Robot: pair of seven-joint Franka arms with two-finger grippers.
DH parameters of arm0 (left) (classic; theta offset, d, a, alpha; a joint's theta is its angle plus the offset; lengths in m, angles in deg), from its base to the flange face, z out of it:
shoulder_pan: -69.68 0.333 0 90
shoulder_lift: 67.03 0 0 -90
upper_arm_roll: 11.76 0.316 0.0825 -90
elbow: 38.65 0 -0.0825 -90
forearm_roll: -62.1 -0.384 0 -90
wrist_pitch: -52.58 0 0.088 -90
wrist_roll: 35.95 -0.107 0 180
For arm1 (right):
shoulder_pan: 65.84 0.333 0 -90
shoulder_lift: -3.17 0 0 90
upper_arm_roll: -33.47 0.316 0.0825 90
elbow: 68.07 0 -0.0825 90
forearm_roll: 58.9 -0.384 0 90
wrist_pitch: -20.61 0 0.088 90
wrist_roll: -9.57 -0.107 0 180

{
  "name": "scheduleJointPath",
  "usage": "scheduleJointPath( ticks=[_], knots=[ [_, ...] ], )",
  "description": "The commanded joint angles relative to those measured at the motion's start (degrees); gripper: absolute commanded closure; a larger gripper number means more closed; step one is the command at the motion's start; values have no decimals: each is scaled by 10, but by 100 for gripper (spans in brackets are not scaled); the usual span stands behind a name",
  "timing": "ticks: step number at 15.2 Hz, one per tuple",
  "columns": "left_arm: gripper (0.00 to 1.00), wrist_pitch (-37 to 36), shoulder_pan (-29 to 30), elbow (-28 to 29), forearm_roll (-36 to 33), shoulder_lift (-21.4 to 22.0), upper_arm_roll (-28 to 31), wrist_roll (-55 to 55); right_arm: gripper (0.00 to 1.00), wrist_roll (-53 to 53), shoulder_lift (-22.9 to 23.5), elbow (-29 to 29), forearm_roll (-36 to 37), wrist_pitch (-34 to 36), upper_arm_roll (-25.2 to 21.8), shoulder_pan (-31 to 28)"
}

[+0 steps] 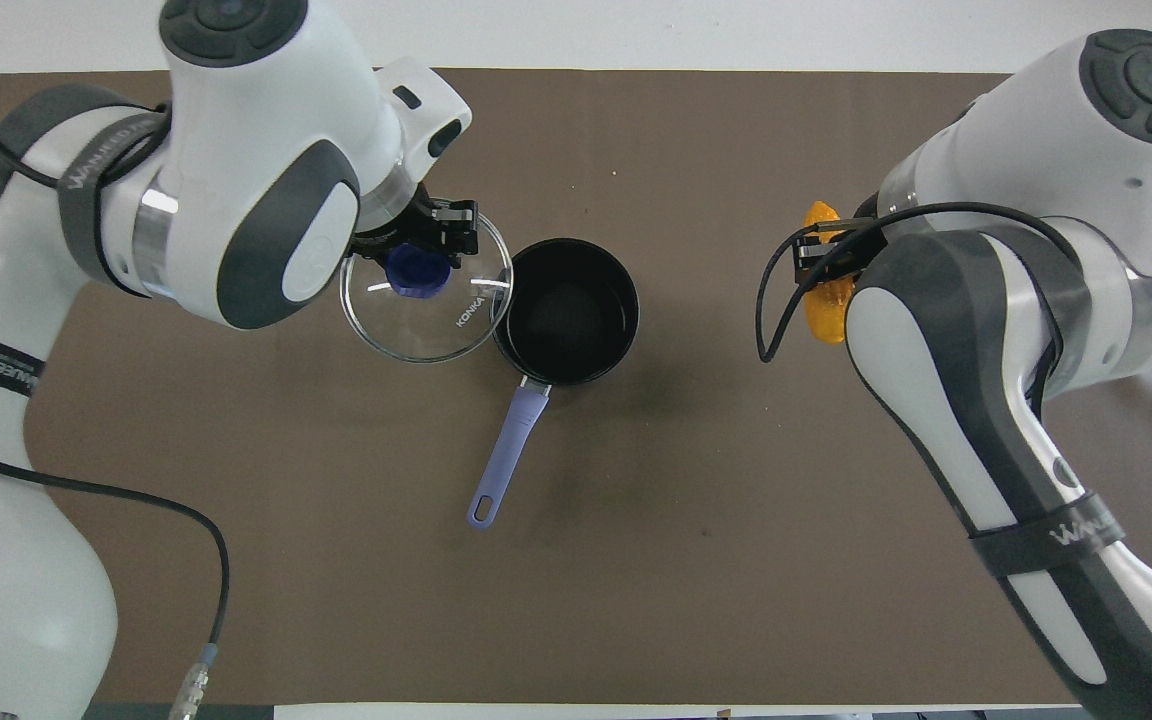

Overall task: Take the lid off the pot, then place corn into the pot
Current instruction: 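Lift the lid off with the left gripper while the right gripper carries the corn, then lower the corn into the pot while the left gripper sets the lid down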

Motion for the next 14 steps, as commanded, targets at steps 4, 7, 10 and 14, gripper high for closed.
scheduleJointPath(
  ticks=[4,7,10,14],
  knots=[
    [78,10,136,68,10,32,2,-171,100,-172,137,164,-18,5,6,91],
    [78,67,204,145,6,61,4,-277,100,-231,190,180,-20,-47,21,135],
    [78,178,237,275,4,112,4,-313,100,-232,190,156,-21,-58,22,139],
    [78,261,253,366,-2,137,6,-333,100,-232,198,132,-21,-112,22,154]
  ],
)
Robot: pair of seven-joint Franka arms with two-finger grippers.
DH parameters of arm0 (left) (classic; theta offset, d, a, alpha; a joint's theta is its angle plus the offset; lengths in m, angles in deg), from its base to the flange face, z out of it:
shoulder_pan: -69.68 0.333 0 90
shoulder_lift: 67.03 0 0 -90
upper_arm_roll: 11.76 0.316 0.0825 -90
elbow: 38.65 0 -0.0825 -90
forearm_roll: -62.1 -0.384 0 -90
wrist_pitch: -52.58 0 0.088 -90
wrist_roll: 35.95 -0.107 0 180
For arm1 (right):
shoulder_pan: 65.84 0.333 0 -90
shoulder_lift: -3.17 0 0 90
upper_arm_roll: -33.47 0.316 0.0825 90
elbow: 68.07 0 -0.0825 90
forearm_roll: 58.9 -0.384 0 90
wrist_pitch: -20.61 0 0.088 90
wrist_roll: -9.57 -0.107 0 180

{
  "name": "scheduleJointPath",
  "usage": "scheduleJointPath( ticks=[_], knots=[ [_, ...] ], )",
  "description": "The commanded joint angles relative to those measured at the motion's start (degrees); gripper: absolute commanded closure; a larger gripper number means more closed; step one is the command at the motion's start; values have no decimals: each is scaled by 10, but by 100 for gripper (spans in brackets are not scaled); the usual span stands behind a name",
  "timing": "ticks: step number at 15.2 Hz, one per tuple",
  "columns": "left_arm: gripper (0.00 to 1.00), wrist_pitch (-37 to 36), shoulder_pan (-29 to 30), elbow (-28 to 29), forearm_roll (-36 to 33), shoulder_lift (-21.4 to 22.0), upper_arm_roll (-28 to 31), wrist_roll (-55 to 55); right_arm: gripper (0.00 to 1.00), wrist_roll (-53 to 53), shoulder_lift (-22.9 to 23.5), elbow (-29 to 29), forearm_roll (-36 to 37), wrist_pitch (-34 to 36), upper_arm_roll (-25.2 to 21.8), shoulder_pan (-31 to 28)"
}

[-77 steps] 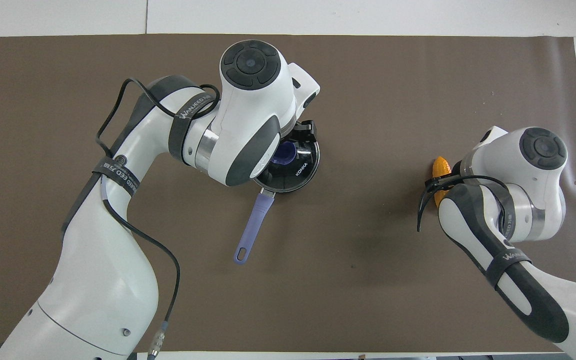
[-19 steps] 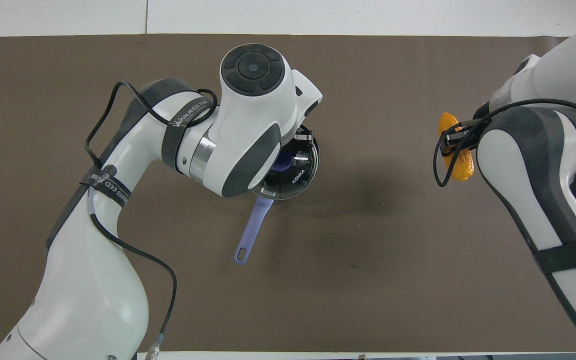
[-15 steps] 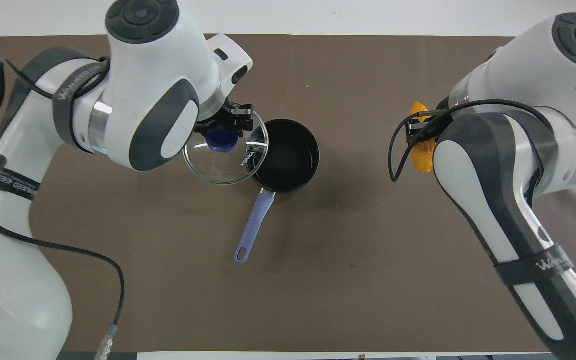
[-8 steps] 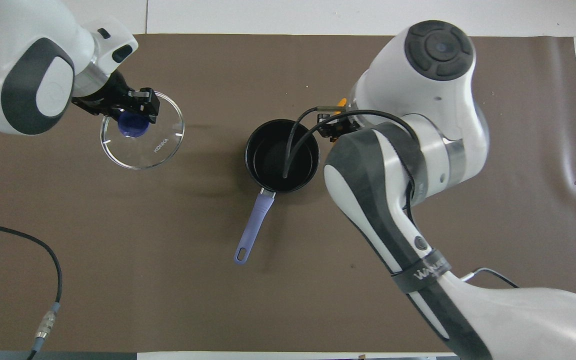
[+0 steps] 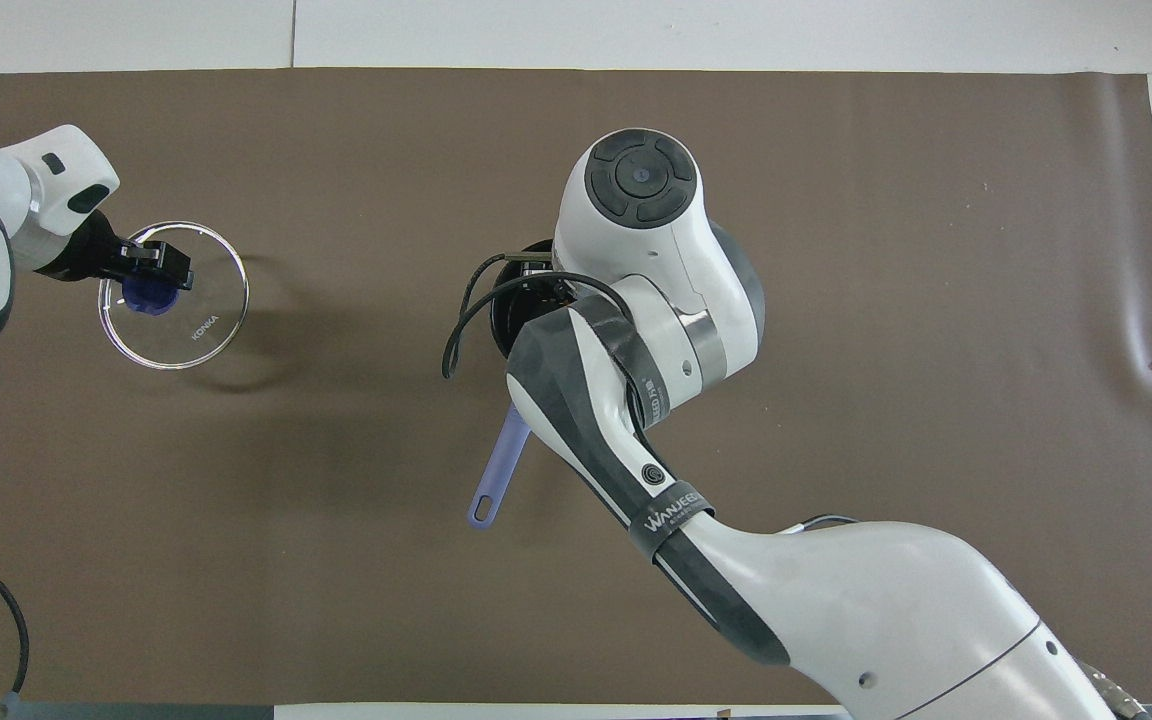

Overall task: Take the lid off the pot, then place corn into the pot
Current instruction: 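Lower the corn into the pot while the left gripper sets the lid down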

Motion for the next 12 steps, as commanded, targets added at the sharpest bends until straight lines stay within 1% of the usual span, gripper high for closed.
scheduleJointPath(
  ticks=[1,3,4,5,6,7,8,9,10,11,12],
  knots=[
    [78,51,3,78,-2,44,0,-14,100,-1,-1,-23,-13,-42,2,2],
    [78,68,3,98,-2,44,0,-13,100,-1,-1,-41,-14,-76,2,9],
    [78,78,3,107,-3,46,0,-14,85,-1,-1,-56,-16,-91,2,15],
    [78,87,3,112,-6,47,0,-14,68,-2,-4,-65,-16,-92,2,16],
    [78,92,3,120,-6,50,0,-14,41,-2,-6,-69,-16,-92,2,17],
    [78,96,3,124,-6,51,0,-14,0,-5,-6,-66,-14,-85,2,18],
    [78,101,3,129,-6,52,1,-14,0,-6,-8,-59,-10,-67,-3,22],
    [78,106,3,133,-6,52,0,-13,0,-7,-9,-39,4,-25,-6,20],
    [78,111,4,136,-6,51,0,-12,0,-5,-12,-10,23,6,-8,8],
    [78,115,4,140,-6,51,1,-10,0,-5,-22,19,43,31,-10,-17],
    [78,117,4,144,-6,51,1,-10,0,2,-41,28,49,58,-10,-39]
  ],
)
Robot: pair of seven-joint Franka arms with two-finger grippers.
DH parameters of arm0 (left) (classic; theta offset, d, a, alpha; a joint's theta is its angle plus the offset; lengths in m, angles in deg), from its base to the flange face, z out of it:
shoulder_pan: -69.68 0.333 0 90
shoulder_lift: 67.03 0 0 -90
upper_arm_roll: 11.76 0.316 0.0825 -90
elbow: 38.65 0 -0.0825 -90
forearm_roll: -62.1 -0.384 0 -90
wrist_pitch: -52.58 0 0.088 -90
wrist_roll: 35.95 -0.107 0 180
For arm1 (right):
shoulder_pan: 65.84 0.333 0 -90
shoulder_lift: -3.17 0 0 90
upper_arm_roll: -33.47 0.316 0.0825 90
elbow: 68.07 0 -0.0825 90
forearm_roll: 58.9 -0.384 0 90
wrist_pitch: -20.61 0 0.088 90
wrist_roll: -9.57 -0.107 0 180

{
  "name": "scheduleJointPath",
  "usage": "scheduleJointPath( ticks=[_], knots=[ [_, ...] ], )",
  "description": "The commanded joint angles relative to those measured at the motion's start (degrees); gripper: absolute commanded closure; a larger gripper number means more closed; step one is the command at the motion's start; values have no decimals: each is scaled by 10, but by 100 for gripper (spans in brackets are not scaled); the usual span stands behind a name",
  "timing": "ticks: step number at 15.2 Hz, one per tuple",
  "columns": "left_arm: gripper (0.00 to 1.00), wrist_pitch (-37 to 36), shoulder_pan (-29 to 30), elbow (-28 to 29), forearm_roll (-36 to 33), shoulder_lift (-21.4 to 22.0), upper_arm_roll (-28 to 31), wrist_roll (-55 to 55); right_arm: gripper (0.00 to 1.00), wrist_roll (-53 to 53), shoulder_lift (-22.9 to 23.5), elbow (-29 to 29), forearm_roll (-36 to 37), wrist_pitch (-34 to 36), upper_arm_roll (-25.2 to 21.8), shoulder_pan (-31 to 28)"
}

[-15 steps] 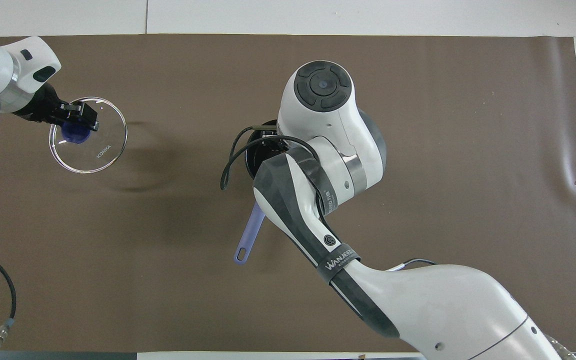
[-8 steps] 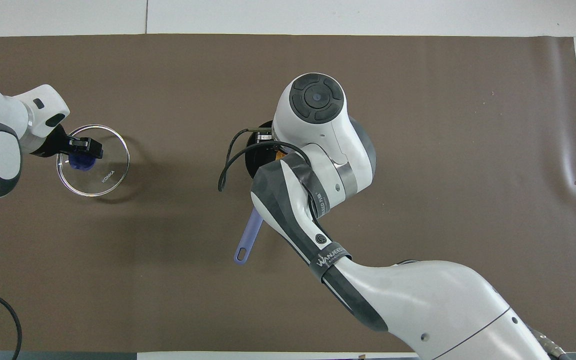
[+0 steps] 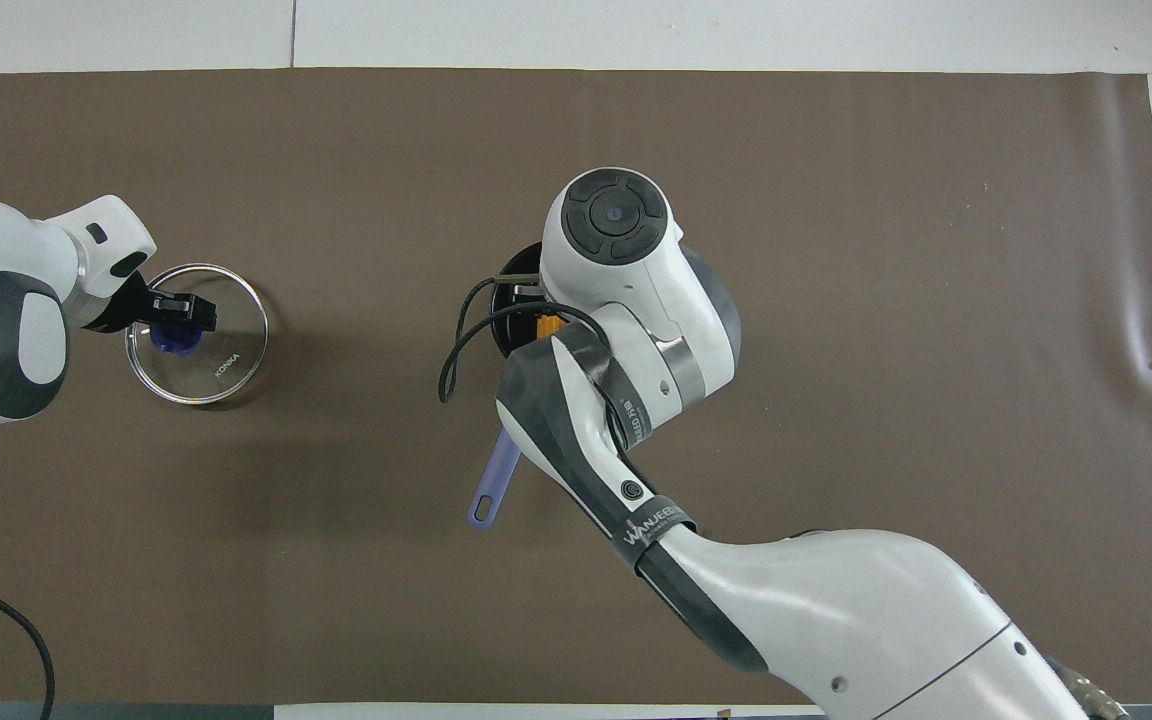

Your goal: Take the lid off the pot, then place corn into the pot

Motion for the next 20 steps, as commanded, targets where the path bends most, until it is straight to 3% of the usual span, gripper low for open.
scheduleJointPath(
  ticks=[1,5,10,14,15,16,17,20],
  knots=[
    [78,24,7,34,-5,25,1,-5,0,16,-59,37,20,86,3,-65],
    [77,25,13,39,-5,26,1,4,0,142,-151,30,19,201,3,-171],
    [77,24,23,40,-5,26,1,142,0,202,-245,9,20,319,2,-263],
    [77,29,21,40,-5,26,1,229,0,347,-280,-33,21,329,2,-345],
    [71,30,21,41,-5,26,1,229,0,369,-283,-43,22,333,2,-366],
    [47,30,23,41,-5,27,1,228,0,369,-293,-61,27,331,1,-373],
    [0,29,25,42,-5,27,1,222,0,370,-298,-69,46,328,1,-370],
    [0,25,29,36,-5,25,0,212,0,368,-316,-81,66,321,2,-362]
  ],
)
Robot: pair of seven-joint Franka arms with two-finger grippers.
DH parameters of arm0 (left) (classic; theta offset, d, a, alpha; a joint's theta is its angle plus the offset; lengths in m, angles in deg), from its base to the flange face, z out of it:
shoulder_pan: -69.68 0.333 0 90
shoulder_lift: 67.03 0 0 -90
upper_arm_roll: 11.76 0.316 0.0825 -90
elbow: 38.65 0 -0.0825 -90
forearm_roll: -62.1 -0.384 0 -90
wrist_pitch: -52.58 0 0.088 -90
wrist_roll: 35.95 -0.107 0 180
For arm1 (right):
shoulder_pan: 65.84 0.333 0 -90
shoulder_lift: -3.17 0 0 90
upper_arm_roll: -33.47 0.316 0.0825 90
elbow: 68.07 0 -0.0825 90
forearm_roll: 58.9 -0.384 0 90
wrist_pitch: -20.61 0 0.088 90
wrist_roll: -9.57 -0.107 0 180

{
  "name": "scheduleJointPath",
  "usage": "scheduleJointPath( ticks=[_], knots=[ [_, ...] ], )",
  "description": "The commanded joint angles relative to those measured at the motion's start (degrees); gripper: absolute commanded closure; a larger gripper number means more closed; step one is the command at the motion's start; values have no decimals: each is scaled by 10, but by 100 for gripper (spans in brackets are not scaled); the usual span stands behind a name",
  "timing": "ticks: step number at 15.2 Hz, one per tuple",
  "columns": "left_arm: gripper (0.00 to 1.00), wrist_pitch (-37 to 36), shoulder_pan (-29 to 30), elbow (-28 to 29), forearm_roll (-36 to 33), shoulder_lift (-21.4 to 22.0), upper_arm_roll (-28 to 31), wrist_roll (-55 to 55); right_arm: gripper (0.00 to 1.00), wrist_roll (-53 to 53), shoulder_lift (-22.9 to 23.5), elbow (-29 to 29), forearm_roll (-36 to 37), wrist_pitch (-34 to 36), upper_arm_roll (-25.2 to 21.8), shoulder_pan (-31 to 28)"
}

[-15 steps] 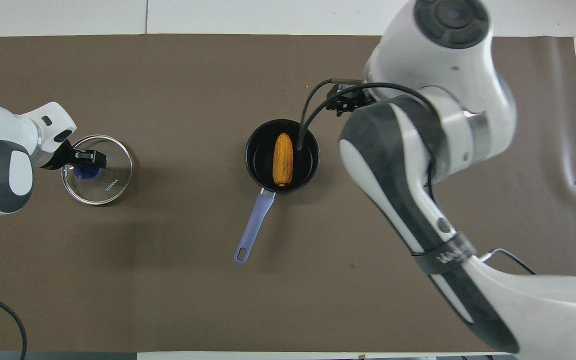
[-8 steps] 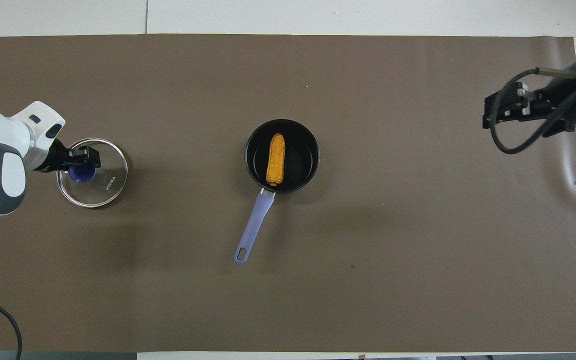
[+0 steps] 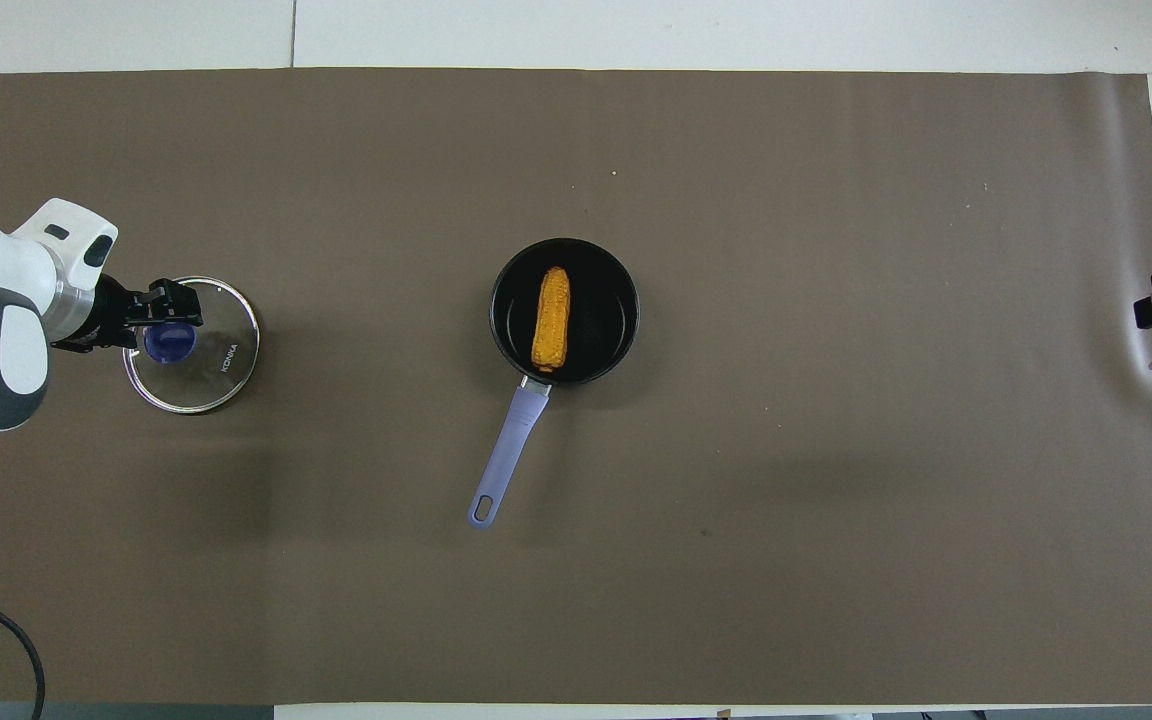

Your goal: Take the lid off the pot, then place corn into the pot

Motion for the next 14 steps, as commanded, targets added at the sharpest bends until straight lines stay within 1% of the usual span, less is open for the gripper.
scheduleJointPath(
  ticks=[1,2,3,4,6,8,10,11,13,14],
  knots=[
    [0,6,3,12,-6,21,-3,-4,0,-3,-36,-51,16,-53,8,5],
    [0,4,2,4,-6,18,-3,-11,0,-1,-42,-73,16,-93,8,1],
    [0,-2,1,-4,-8,17,-4,-24,0,5,-50,-95,17,-108,8,-11],
    [0,-15,1,-21,-9,16,-5,-31,0,6,-57,-104,17,-105,9,-12],
    [0,-62,-13,-62,-9,18,-5,-47,0,7,-58,-102,16,-95,12,-10],
    [0,-125,-31,-112,-9,19,-5,-47,0,20,-58,-98,12,-78,11,-13],
    [0,-178,-38,-160,-9,25,-9,-47,0,22,-56,-90,11,-78,10,-14],
    [0,-201,-38,-170,-10,38,-10,-47,0,21,-56,-91,12,-86,10,-14],
    [0,-227,-49,-170,-10,77,-10,-48,0,13,-57,-103,10,-104,10,-14],
    [0,-249,-49,-170,-10,94,-10,-48,0,8,-56,-100,10,-100,14,-14]
  ],
)
